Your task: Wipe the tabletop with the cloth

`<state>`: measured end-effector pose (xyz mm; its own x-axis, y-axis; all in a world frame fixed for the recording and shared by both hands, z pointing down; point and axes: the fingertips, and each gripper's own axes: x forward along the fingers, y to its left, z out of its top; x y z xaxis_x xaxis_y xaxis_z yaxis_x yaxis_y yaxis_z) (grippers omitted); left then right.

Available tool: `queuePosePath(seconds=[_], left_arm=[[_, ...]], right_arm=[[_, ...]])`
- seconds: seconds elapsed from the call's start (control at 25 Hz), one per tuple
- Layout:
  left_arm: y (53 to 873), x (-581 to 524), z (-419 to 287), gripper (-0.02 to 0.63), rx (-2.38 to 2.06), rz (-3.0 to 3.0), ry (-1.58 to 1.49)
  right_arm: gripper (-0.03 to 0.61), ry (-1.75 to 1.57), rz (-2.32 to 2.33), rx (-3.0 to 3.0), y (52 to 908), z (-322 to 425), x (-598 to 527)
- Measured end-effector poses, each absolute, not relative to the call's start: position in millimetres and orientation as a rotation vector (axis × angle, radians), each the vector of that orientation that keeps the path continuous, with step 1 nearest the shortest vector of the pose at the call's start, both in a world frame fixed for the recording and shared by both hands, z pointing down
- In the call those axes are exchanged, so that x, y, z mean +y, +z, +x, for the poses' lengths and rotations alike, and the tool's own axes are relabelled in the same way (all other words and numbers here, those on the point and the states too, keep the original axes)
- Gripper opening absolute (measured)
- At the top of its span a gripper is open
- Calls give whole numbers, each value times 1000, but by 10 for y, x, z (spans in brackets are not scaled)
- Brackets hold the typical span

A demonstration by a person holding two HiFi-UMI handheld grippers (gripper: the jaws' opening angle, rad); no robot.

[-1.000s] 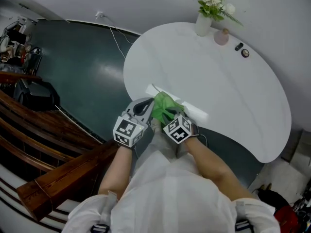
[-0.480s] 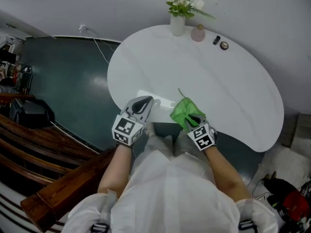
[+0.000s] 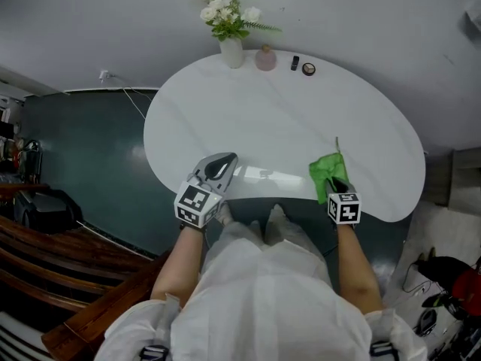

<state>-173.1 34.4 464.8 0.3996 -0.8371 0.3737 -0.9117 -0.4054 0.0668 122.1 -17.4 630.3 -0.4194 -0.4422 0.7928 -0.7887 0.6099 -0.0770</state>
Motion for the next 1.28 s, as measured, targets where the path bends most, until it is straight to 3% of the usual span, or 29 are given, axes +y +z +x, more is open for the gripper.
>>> queuePosePath(seconds=[0.4, 0.72, 0.92, 1.28], left_arm=[[4528, 133, -1455, 18, -1510, 2452, 430], [4467, 125, -1388, 18, -1517, 2458, 441], [4441, 115, -1324, 18, -1521, 2473, 444], [4183, 60, -1324, 18, -1605, 2484, 389]], right_arm=[[66, 739, 1243, -1908, 6399, 2372, -241], [76, 758, 1248, -1900, 6356, 2390, -272], [153, 780, 1252, -1937, 6181, 2412, -296], [120, 584, 1384, -2305, 5003, 2110, -751]])
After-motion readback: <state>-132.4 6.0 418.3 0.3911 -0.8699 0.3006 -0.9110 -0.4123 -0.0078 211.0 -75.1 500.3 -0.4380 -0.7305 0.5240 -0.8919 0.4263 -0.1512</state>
